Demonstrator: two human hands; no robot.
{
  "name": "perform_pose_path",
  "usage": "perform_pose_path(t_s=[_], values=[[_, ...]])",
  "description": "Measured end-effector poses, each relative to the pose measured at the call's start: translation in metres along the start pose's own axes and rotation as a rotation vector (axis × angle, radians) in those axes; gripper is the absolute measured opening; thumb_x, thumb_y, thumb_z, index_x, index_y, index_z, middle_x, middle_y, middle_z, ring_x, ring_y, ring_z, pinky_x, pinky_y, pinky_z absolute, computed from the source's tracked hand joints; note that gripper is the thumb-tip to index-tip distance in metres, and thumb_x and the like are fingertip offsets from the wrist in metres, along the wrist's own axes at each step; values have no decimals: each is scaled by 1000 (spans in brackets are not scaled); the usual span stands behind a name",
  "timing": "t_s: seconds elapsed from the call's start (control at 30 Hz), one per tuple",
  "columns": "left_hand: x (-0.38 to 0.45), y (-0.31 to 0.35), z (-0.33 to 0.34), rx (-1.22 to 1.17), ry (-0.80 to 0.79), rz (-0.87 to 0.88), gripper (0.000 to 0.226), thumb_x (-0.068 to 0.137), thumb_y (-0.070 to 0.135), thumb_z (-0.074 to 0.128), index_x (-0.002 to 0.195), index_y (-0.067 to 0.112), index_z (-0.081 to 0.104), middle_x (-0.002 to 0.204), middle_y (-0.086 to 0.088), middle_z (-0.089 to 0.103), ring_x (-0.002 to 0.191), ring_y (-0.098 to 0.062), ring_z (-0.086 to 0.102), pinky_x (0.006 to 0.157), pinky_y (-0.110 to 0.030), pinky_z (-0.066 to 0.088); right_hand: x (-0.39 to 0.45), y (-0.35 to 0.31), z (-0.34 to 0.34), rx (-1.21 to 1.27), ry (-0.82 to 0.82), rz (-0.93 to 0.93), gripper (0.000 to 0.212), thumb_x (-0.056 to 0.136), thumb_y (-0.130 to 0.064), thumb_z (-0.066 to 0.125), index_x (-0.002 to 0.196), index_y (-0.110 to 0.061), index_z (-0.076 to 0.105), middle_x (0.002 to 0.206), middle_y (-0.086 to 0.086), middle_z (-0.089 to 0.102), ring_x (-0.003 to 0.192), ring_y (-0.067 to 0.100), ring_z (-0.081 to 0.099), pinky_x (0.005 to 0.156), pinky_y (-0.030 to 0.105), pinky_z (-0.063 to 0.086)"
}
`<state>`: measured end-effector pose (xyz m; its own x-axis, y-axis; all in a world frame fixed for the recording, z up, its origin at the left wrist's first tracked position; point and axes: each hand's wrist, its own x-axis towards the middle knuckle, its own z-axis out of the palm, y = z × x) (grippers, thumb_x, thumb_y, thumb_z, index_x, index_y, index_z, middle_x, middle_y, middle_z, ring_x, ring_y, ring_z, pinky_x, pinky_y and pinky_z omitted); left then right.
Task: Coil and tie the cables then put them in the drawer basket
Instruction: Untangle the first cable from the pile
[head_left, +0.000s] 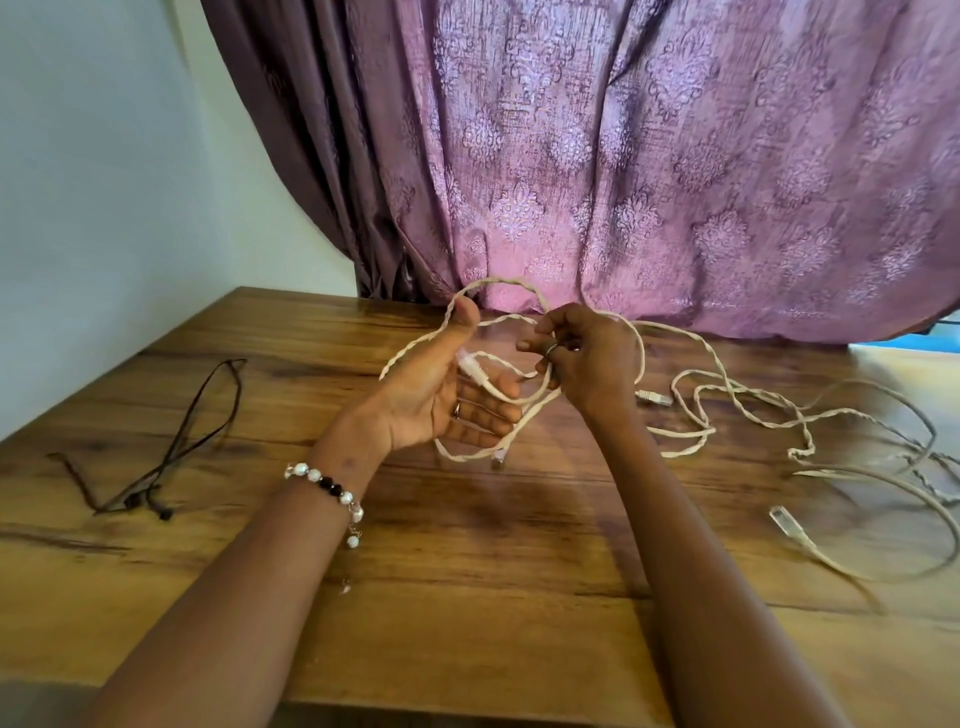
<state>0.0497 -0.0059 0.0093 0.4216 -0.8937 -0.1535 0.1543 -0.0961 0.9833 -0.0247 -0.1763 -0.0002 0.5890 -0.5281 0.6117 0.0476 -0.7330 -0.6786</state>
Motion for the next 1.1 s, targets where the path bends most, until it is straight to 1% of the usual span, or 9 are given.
perform_pose_path(t_s=[0.1, 0.23, 0.33, 0.5, 0.63, 0.77, 0.83, 0.93, 1.1], values=[[-4, 2, -5, 153, 103, 33, 70, 68, 73, 51, 71, 7, 73, 78, -21, 71, 65, -26, 69, 72, -38, 57, -4, -11, -5, 10, -44, -155, 11, 85, -13, 68, 94, -14, 75, 68, -1, 69, 52, 3, 58, 62, 23, 47], [0, 0, -10, 295, 331, 372, 11, 76, 18, 76, 83, 10, 73, 67, -4, 71, 54, -7, 64, 56, -18, 49, -1, -9, -10, 300, -121, -104, 35, 91, 8, 47, 110, -13, 66, 87, 3, 70, 55, 10, 64, 60, 27, 55], [9, -4, -13, 520, 569, 629, 56, 63, 30, 85, 113, 23, 62, 79, 7, 70, 71, -2, 61, 69, -18, 47, 0, -10, -14, 412, -104, -75, 43, 90, 11, 43, 109, -19, 67, 93, 5, 72, 61, 21, 65, 63, 38, 56], [11, -7, -17, 1282, 804, 982, 50, 86, 69, 38, 96, 36, 73, 128, 4, 58, 120, -21, 44, 100, -53, 30, -1, -15, -16, 653, -43, -14, 32, 93, 8, 46, 109, -10, 66, 91, 5, 74, 64, 30, 58, 59, 24, 51], [13, -8, -13, 1557, 882, 1043, 42, 85, 67, 44, 97, 37, 71, 148, -4, 41, 135, -31, 33, 109, -64, 11, 1, -16, -20, 839, 1, 54, 27, 94, 6, 45, 114, 1, 63, 91, 7, 74, 60, 15, 61, 58, 20, 50], [21, -9, -14, 1273, 582, 1266, 23, 90, 16, 54, 112, 18, 61, 98, -4, 70, 97, -17, 61, 108, -43, 30, 1, -21, -18, 884, -76, 28, 30, 93, 7, 47, 118, -2, 61, 103, 12, 70, 70, 20, 62, 62, 21, 52], [17, -11, -1, 908, 400, 1079, 25, 89, 0, 48, 107, 12, 60, 78, -2, 66, 72, -12, 61, 85, -30, 47, 4, -21, -12, 701, -68, -55, 40, 88, 13, 50, 119, -8, 61, 108, 10, 67, 77, 16, 59, 64, 21, 49], [10, -5, 17, 229, 207, 827, 18, 95, 13, 42, 86, 9, 57, 64, -11, 50, 50, -8, 46, 57, -24, 39, 9, -15, 4, 225, 57, -191, 46, 77, -4, 66, 120, -22, 62, 114, -4, 59, 99, 12, 50, 81, 21, 40], [0, 10, 5, -651, -198, 730, 26, 94, 17, 33, 76, 9, 51, 45, 9, 25, 41, -6, 24, 45, -21, 27, 9, -4, 32, 160, -9, -195, 27, 76, -13, 70, 102, -13, 60, 107, -5, 59, 104, 11, 50, 92, 34, 39]])
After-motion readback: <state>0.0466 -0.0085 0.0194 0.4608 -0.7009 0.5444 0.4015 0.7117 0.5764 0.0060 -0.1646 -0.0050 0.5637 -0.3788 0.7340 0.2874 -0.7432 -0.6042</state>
